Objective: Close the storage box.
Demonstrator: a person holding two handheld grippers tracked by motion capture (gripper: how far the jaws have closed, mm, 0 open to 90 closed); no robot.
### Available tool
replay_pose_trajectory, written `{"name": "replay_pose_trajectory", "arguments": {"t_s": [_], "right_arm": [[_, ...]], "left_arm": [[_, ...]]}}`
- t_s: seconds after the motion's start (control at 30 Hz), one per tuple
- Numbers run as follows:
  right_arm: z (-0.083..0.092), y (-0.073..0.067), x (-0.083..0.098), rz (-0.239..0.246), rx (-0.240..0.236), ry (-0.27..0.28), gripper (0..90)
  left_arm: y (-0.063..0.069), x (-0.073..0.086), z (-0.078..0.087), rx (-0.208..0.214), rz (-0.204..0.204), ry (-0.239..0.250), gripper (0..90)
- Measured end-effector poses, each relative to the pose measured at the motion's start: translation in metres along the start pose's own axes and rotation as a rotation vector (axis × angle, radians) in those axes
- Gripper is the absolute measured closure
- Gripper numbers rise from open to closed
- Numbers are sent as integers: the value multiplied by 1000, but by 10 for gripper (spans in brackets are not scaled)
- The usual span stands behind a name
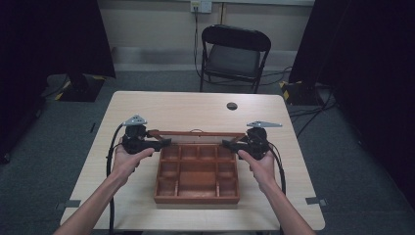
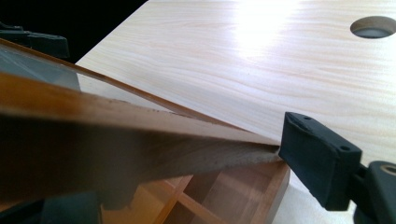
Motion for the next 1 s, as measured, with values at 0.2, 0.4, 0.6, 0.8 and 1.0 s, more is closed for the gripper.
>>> {"name": "replay_pose_trajectory", "arguments": {"t_s": [0.2,0.4,0.6,0.8,1.0], "right_arm": [[4,-1,4,2,1,-4,241],[11,1,13,10,4,-31,241],[23,10,20,12,28,-44,257],[34,21,27,8,45,-54,297],[41,28,30,32,96,-89,336]], "left_arm": [[2,3,1,4,-6,1,243],[3,6,1,7,1,-4,208],[5,9,3,2,-8,-11,209],[8,17,4,4,-29,-25,196],[10,18,7,3,-19,-11,196]]}}
Point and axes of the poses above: each handheld gripper's, and its own axes: z roughly backward along the jaws, x roughly out of its underside, y roughly to its right, the point moved 3 cm from there along -z, roughly forward along the jaws, and after that the axes turned 2 degrees about y, right-handed, at the moved point
